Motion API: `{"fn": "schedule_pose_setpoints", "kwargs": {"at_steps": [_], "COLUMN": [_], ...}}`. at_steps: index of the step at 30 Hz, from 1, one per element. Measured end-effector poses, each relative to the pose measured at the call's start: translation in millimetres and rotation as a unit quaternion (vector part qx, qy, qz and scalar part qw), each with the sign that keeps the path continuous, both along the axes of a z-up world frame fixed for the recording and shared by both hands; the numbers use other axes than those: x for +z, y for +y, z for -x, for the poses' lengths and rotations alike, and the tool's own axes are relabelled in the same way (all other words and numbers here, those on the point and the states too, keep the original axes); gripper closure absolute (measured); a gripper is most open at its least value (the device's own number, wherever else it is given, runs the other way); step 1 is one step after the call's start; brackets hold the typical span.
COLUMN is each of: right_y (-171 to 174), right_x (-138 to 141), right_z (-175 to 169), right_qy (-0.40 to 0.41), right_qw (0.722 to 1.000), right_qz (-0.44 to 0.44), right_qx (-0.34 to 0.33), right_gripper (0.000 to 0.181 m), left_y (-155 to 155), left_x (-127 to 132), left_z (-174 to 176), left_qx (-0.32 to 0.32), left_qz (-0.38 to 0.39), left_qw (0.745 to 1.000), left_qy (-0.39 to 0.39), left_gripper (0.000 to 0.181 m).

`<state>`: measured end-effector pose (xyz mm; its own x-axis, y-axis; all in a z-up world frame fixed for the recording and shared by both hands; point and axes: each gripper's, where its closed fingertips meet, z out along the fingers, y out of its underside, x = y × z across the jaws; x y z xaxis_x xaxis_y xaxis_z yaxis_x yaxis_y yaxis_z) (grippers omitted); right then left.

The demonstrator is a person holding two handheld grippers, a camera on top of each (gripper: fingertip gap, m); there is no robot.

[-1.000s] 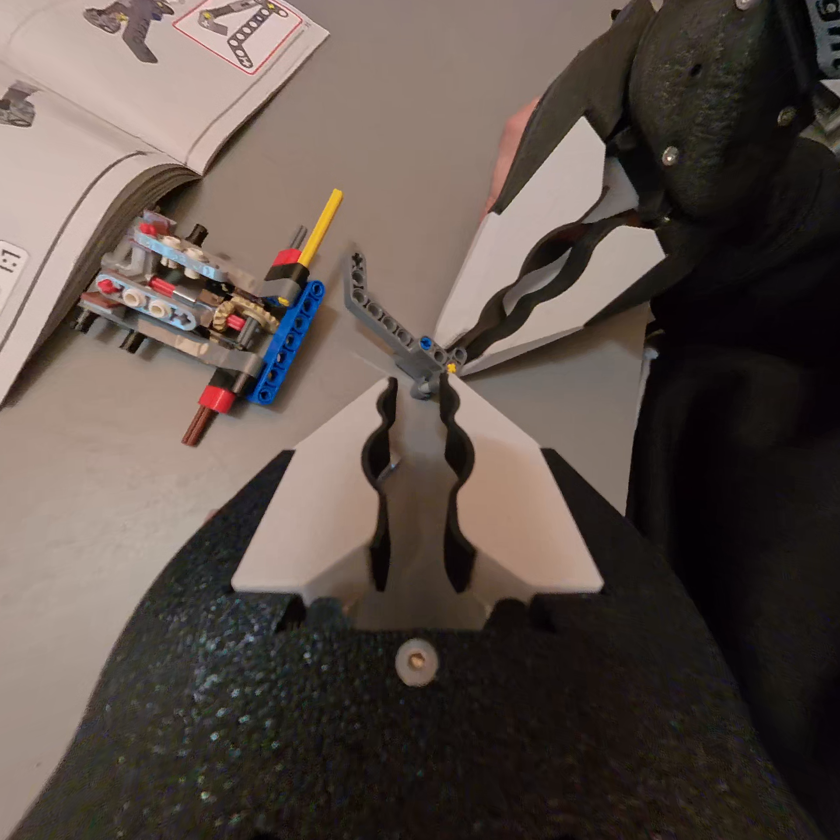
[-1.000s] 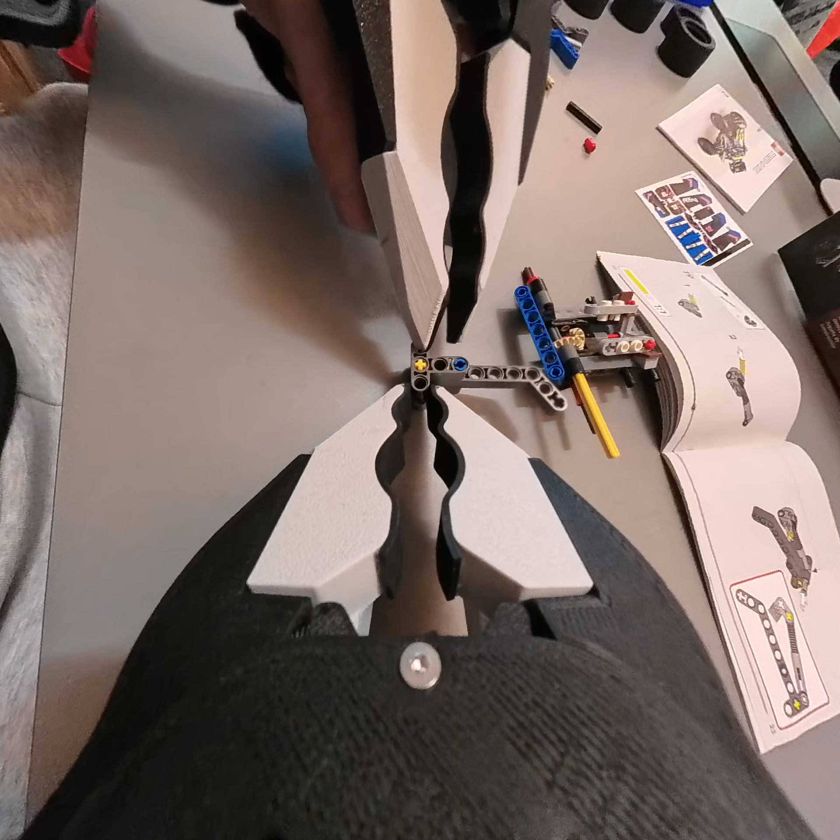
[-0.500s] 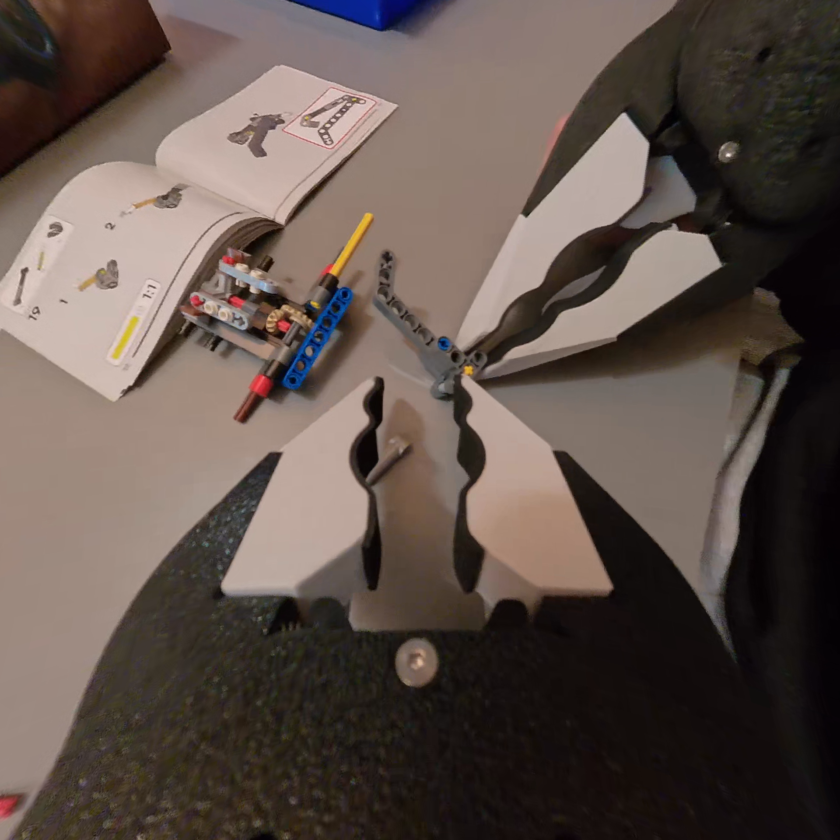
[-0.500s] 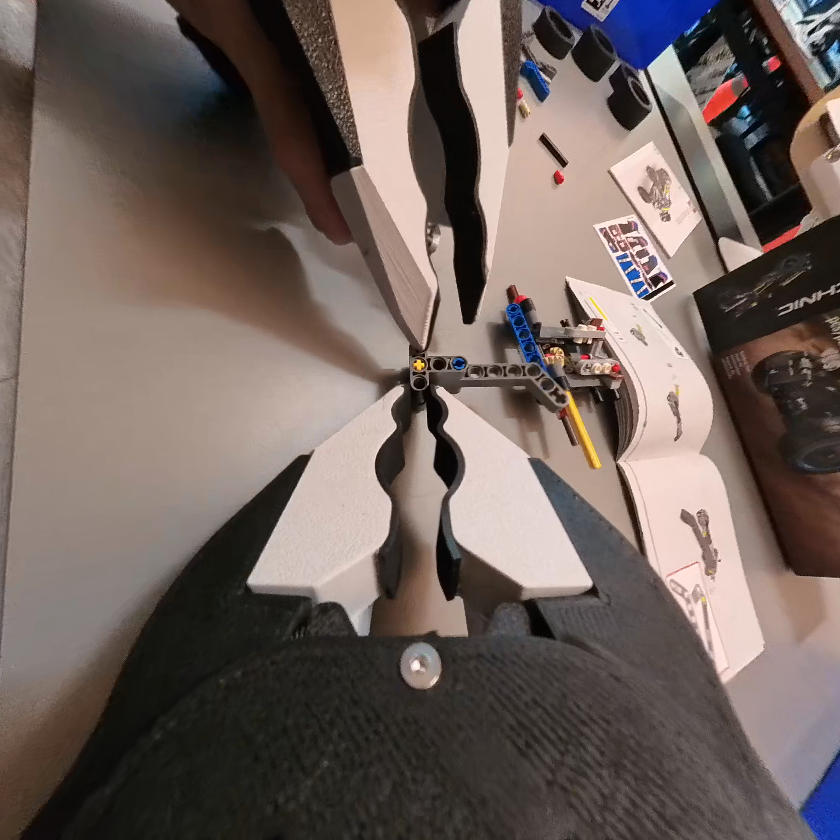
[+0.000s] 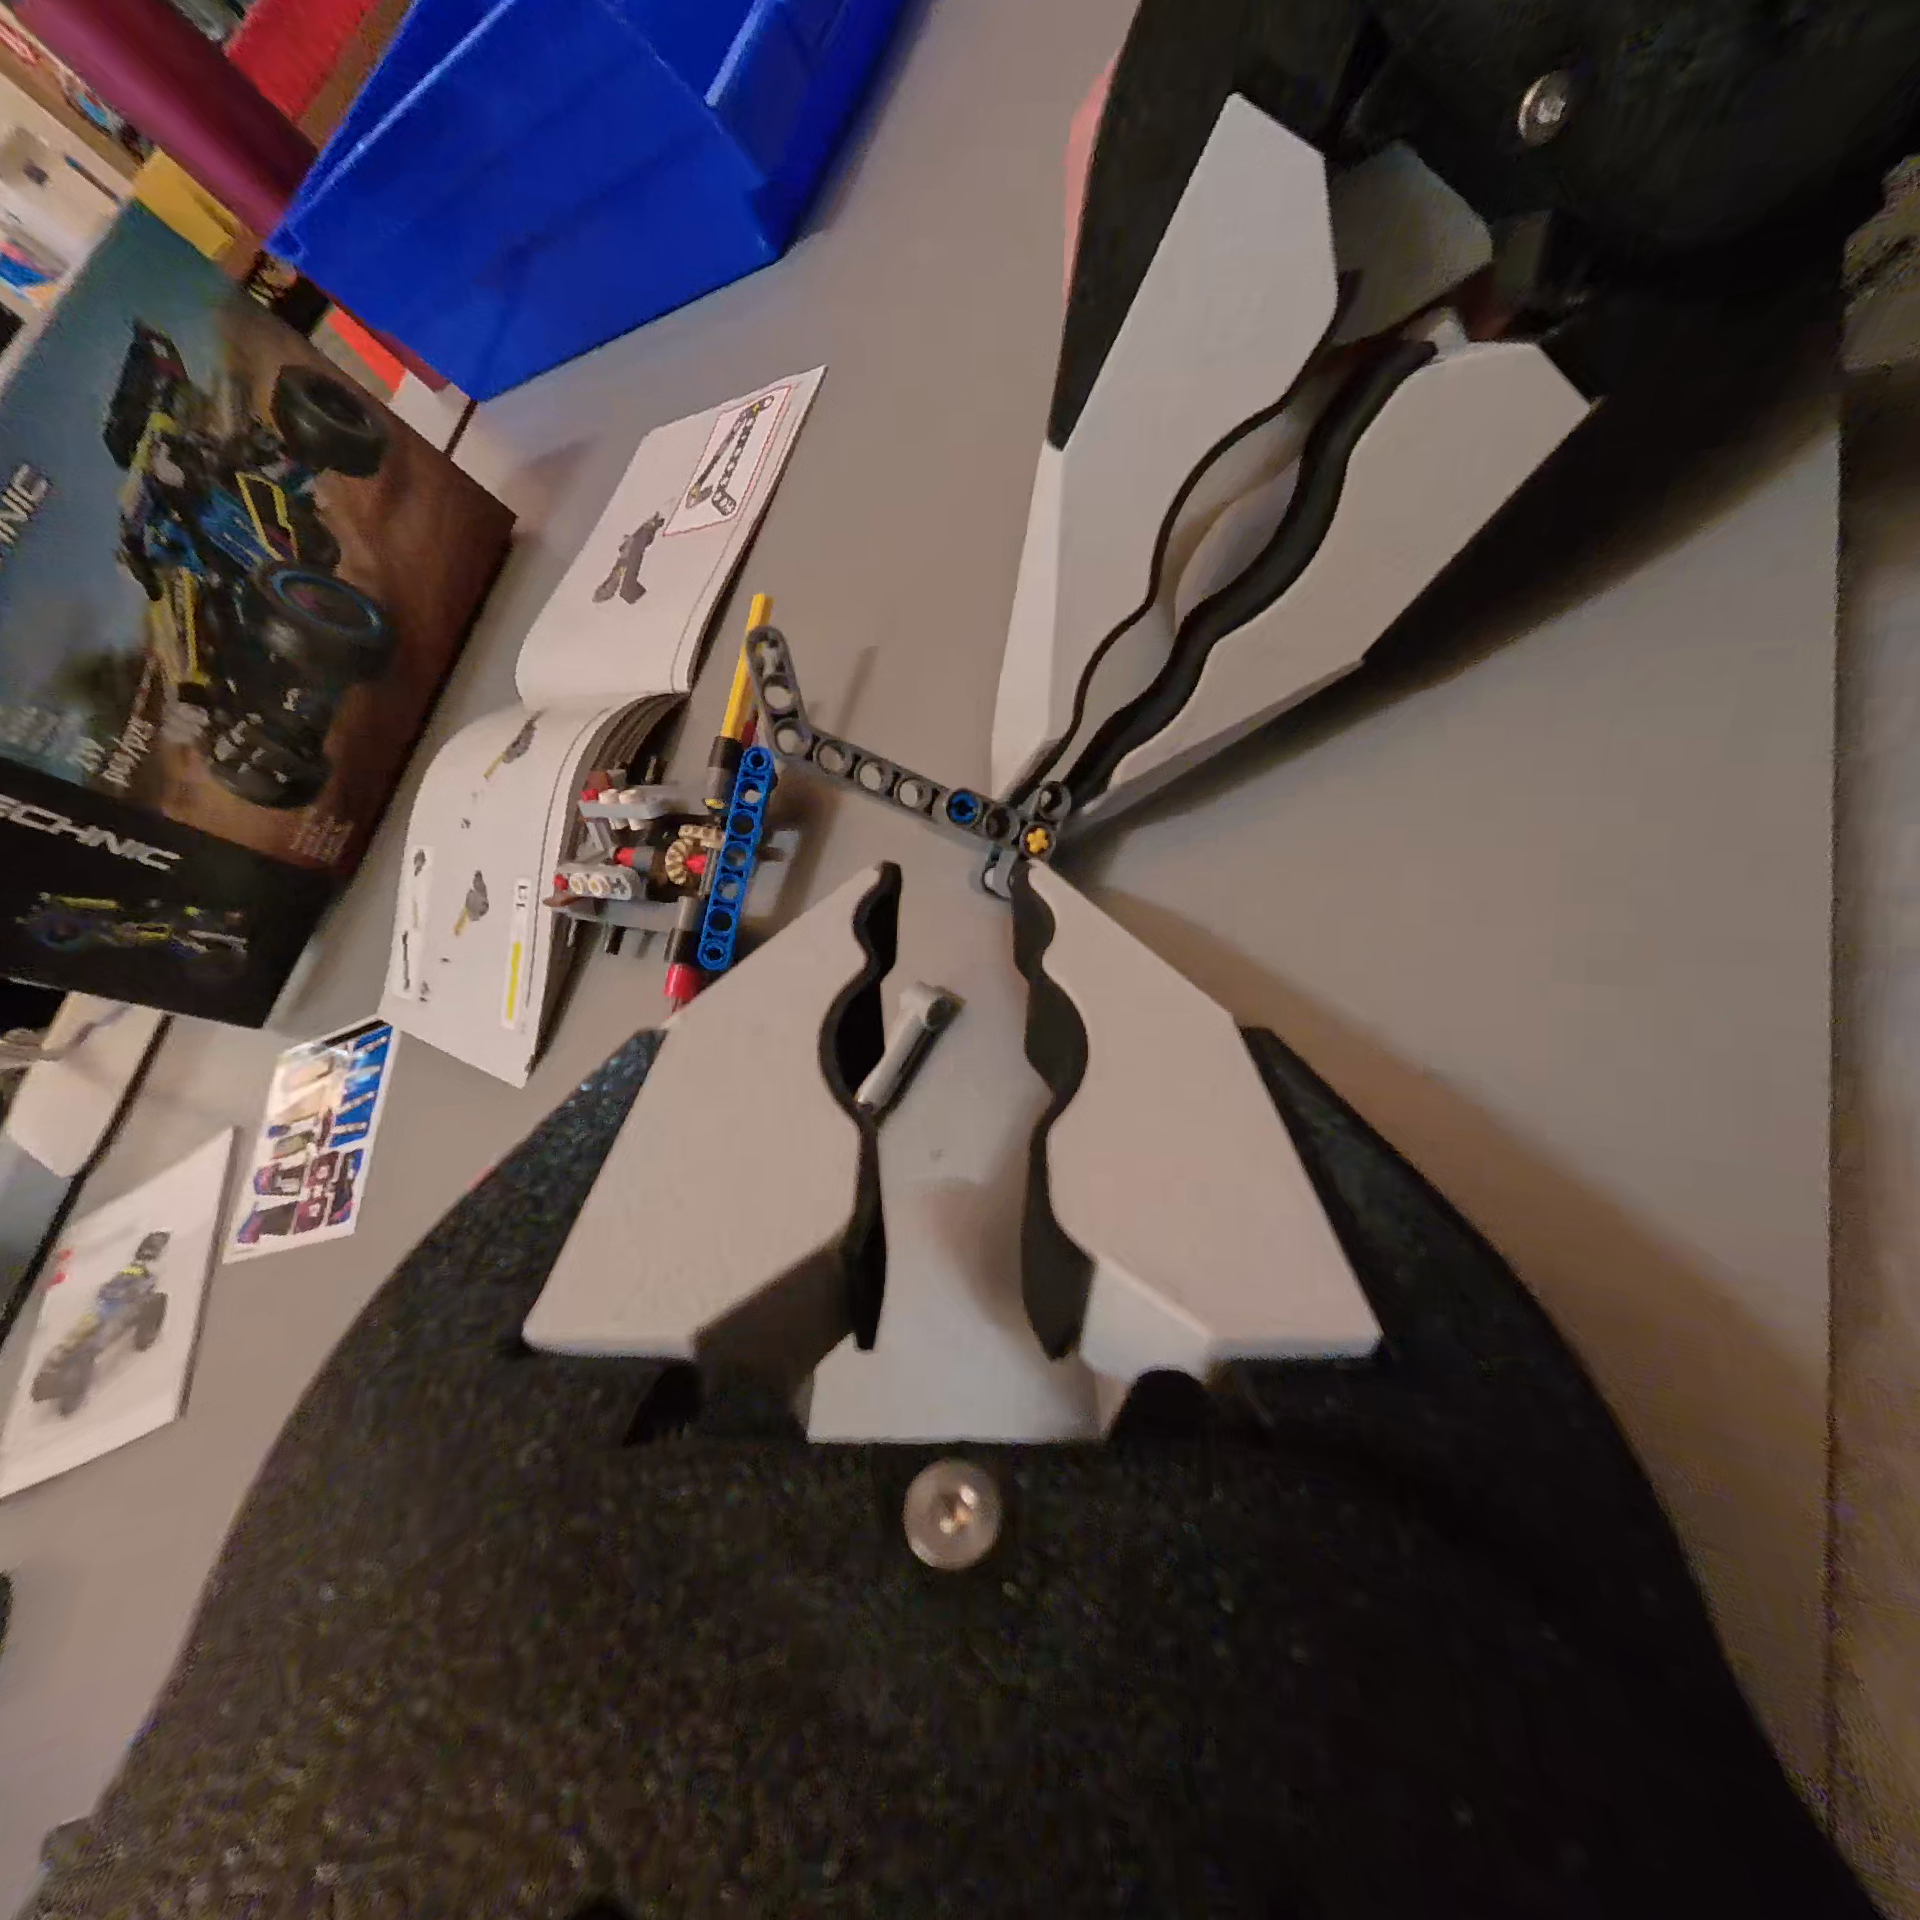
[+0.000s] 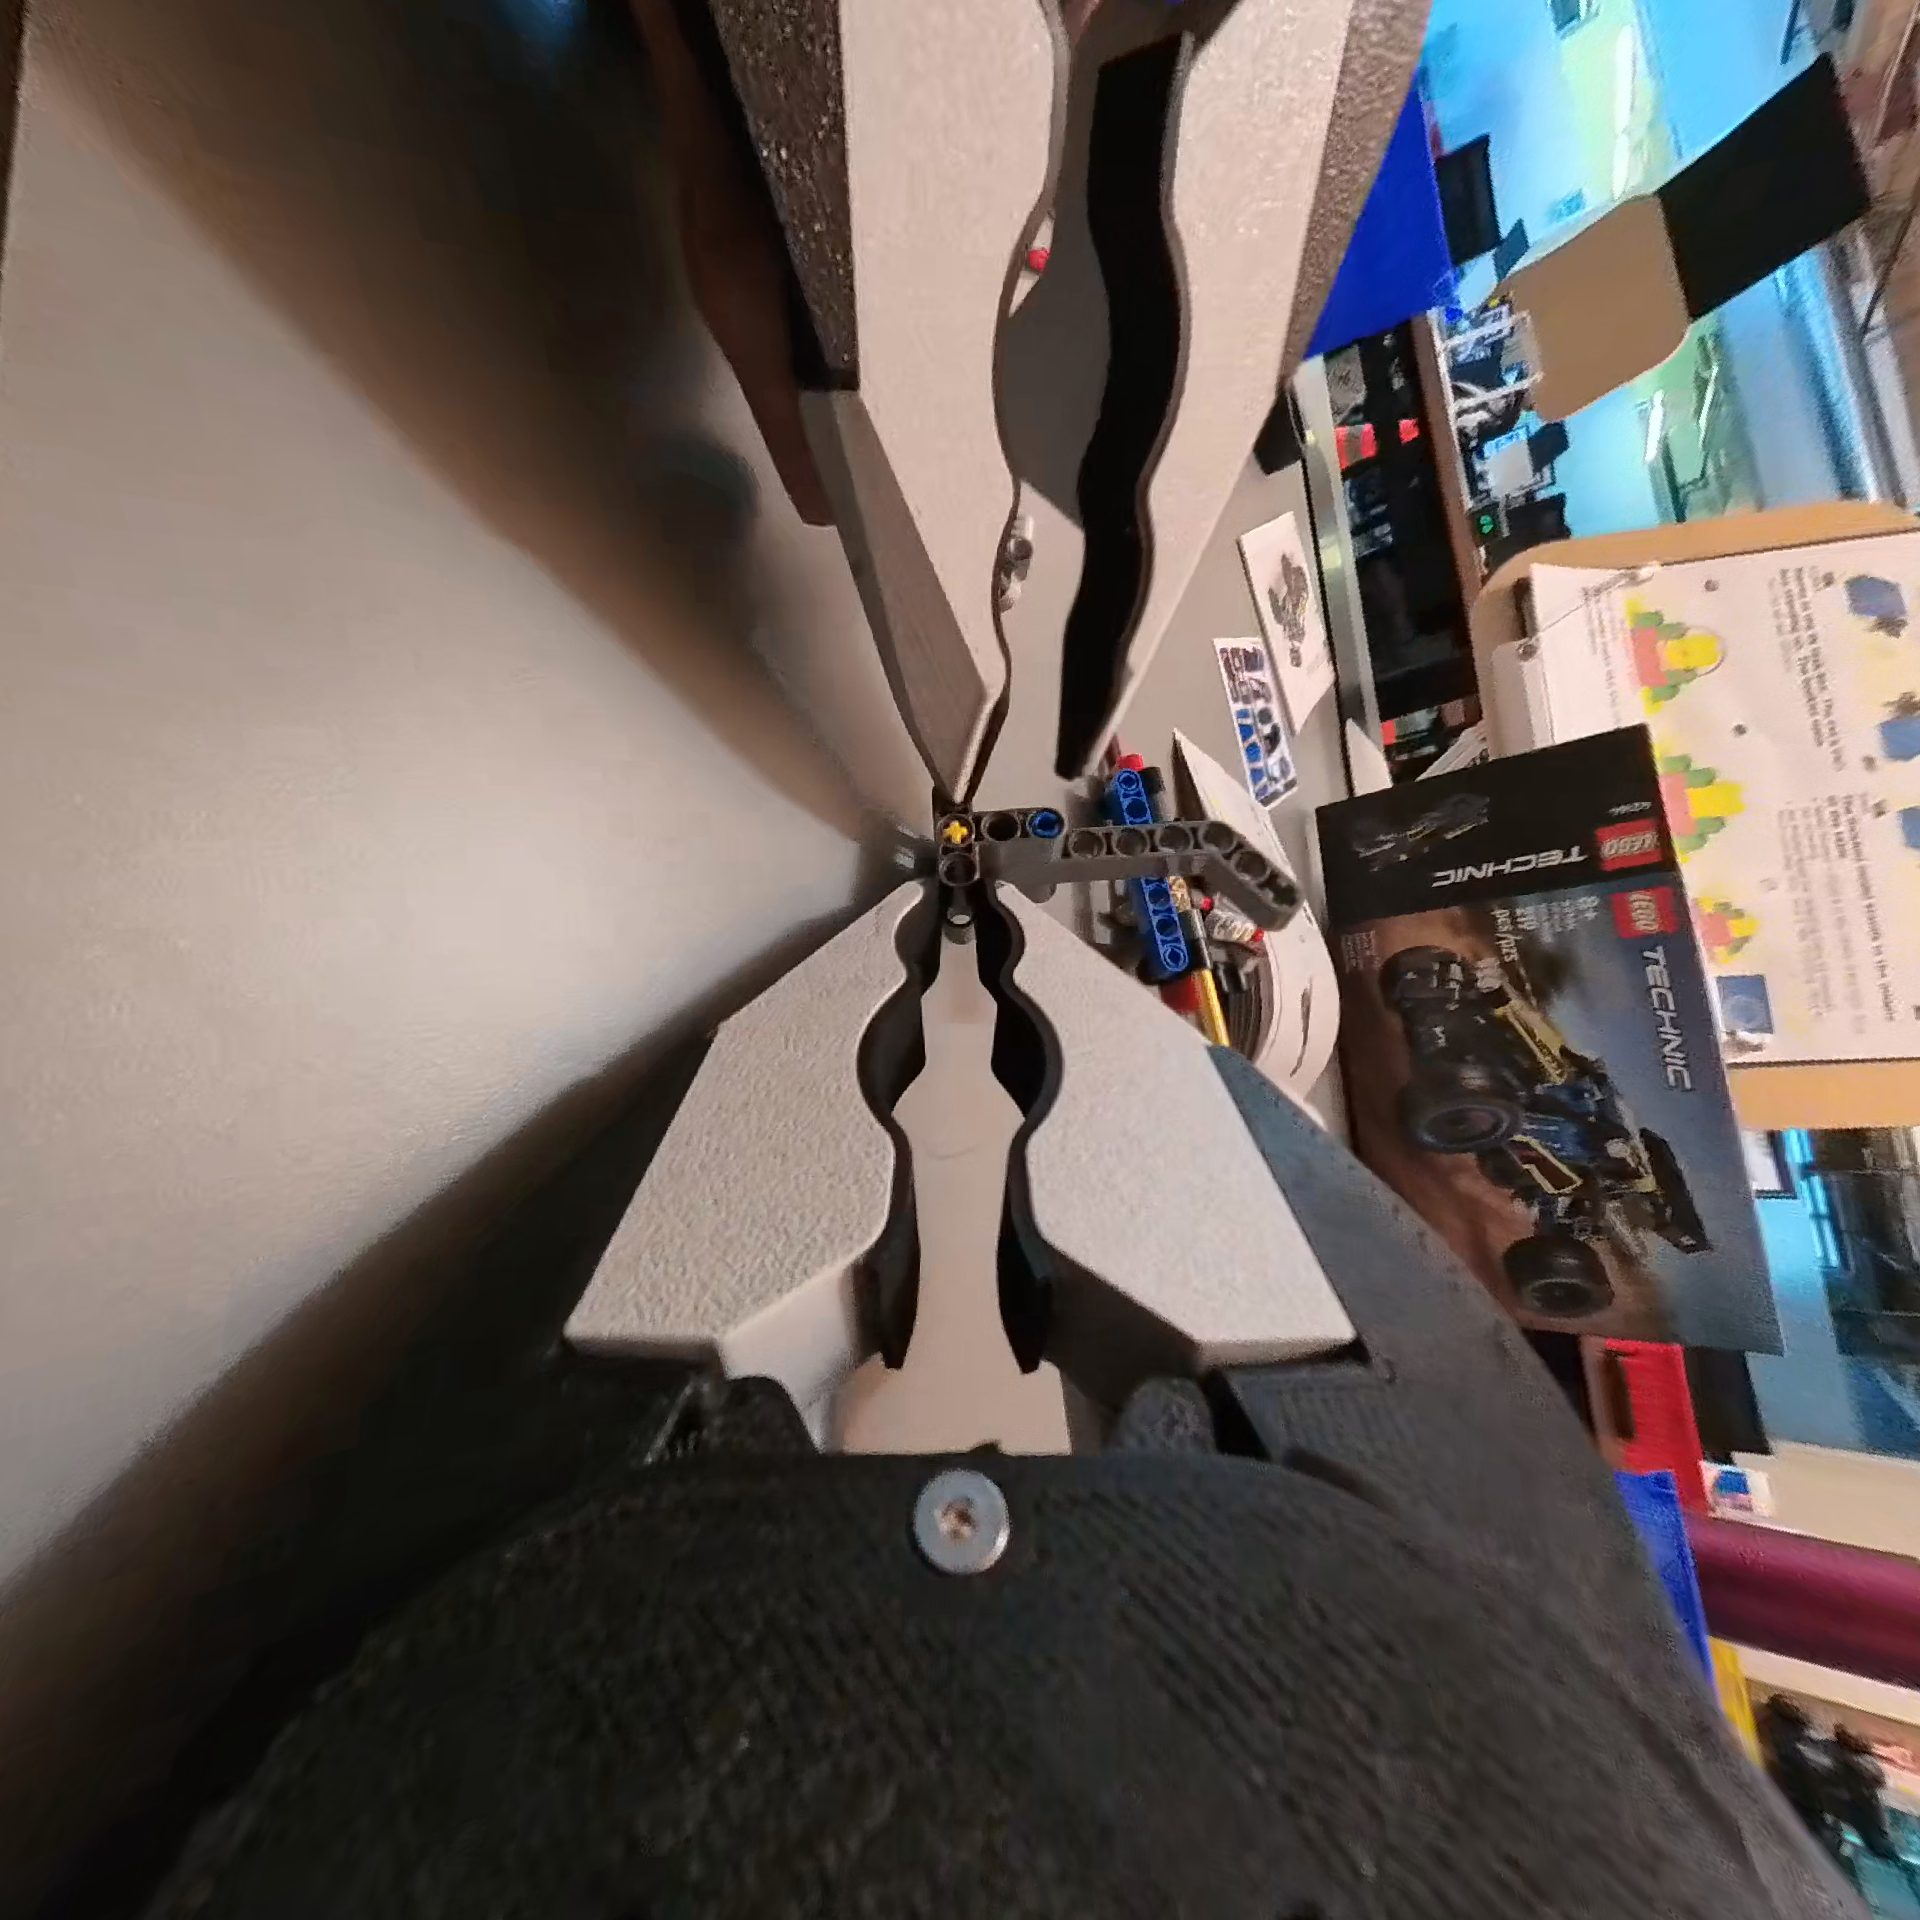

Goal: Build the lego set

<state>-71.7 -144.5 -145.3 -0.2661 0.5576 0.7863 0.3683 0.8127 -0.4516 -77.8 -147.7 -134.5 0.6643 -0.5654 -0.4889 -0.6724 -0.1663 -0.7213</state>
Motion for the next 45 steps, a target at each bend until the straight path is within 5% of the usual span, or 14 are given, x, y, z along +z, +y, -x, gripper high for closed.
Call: {"fn": "schedule_pose_setpoints", "kwargs": {"at_steps": [5, 8, 13, 18, 26, 45], "right_y": [-3, -13, -6, -11, -13, -14], "right_x": [-1, 3, 0, -6, -7, -8], "right_z": [-3, -8, -18, -13, -6, -4], "right_qy": [-0.019, -0.032, -0.1, -0.136, -0.133, -0.151], "right_qw": [1.0, 0.995, 0.954, 0.915, 0.916, 0.909], "right_qz": [0.007, 0.088, 0.28, 0.378, 0.376, 0.389], "right_qx": [0.013, 0.036, -0.022, -0.037, -0.045, -0.02], "right_gripper": [0.175, 0.164, 0.132, 0.142, 0.157, 0.158], "left_y": [-3, -7, -8, -7, -7, -14], "left_x": [0, -4, -4, -5, -8, -15], "left_z": [-4, -9, -11, -10, -11, -5], "left_qx": [-0.021, -0.039, -0.042, -0.041, -0.047, -0.055], "left_qz": [-0.009, -0.014, -0.029, -0.019, 0.011, 0.048], "left_qw": [1.0, 0.998, 0.997, 0.998, 0.998, 0.997], "left_qy": [0.012, 0.038, 0.056, 0.048, 0.032, 0.024], "left_gripper": [0.161, 0.152, 0.152, 0.149, 0.156, 0.17]}}
